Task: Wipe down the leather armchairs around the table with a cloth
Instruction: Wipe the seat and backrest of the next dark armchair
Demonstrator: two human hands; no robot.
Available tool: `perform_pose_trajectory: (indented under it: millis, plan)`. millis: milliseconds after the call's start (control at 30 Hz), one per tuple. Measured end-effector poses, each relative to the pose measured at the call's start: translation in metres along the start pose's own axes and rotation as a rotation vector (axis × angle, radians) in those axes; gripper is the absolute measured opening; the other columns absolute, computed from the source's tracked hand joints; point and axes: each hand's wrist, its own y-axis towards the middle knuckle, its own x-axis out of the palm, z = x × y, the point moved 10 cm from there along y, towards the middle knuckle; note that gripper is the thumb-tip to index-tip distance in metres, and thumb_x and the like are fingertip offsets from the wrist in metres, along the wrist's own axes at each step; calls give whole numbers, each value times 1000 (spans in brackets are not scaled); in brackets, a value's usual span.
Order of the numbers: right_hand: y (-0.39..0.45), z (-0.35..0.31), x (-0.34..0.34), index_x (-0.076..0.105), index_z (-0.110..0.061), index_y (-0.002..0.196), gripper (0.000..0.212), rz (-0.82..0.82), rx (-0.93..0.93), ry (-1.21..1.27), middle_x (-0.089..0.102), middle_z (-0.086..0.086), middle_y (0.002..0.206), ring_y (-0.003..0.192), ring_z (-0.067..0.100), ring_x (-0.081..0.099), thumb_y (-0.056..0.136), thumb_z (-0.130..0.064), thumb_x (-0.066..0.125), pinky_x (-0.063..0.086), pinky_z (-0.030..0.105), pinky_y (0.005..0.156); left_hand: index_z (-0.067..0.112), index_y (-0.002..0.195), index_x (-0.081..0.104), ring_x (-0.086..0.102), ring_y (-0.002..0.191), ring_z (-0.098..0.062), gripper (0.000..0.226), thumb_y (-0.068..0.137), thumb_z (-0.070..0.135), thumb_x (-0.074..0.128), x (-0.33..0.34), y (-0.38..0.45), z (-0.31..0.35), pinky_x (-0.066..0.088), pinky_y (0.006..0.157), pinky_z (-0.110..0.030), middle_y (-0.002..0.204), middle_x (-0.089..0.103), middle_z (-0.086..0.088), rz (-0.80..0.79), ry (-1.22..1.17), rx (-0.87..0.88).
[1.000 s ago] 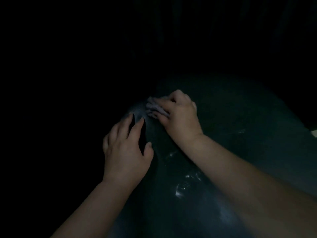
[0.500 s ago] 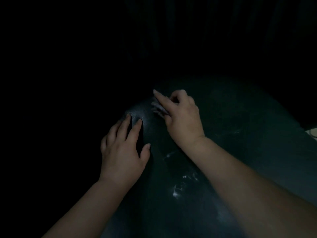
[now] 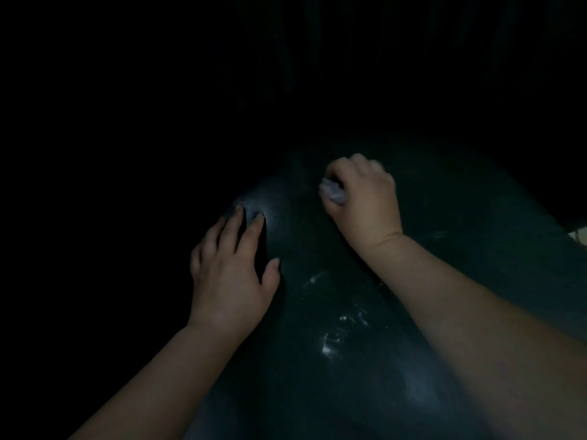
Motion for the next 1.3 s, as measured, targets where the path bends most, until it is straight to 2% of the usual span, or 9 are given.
perform_pose_trajectory:
  millis: [100,267,433,633,833,1000,1067,1200,1300]
  plan:
    - [-10,17,-15,58,-10,75,24,119,166,33,53,11,84,80,30,51,76,-27,76,42,36,66,27,147,32,16,141,-24,67,87,45,54,1,0,-1,20,111,-51,158,21,-2,5,-19,-1]
    - [-23,-22,9,60,-8,72,24,-32,34,26,55,14,81,77,32,53,77,-26,75,43,36,63,28,149,28,12,142,-24,67,89,45,54,0,-1,1,17,113,-49,159,16,-2,-20,-29,-4]
    - [-25,62,-30,59,-7,77,21,103,418,-21,52,16,91,89,35,51,87,-25,63,41,37,72,28,149,28,11,143,-23,67,89,45,53,-2,-1,1,15,114,-47,159,15,-1,-31,-47,22]
    - [-51,-33,8,59,-8,81,25,-28,117,65,53,13,87,81,28,50,81,-32,65,41,35,67,27,150,26,8,144,-23,68,90,42,55,-3,-4,2,14,115,-46,160,12,-2,-42,-40,13]
    - [-54,52,-27,59,-4,89,24,66,358,-42,52,19,97,91,36,50,85,-26,68,40,39,72,24,150,25,7,145,-22,64,94,32,54,-1,-13,8,12,116,-46,160,12,-2,-62,-52,37]
    - [-81,-37,2,56,-8,82,27,28,199,129,52,14,88,79,30,50,84,-35,55,39,34,66,22,148,32,14,143,-25,61,92,23,57,-3,-22,4,19,113,-50,159,18,-4,-48,-54,17]
    - [-80,-31,-2,57,-8,83,31,27,174,135,51,14,88,80,31,50,83,-38,50,38,34,66,23,148,33,14,144,-24,62,91,23,59,-3,-27,-2,19,113,-51,159,18,-3,-51,-63,0]
    - [-80,23,-20,58,-5,85,24,100,345,52,51,17,93,85,34,50,84,-28,65,45,43,68,22,148,33,14,144,-24,63,91,27,60,-3,-34,-6,21,113,-51,159,19,-2,-55,-47,18]
    - [-94,-20,-12,56,-9,84,29,110,289,98,51,14,90,81,32,50,84,-38,54,45,41,65,23,149,29,11,145,-23,69,89,29,61,-1,-39,-7,18,115,-49,160,14,-1,-76,-41,15]
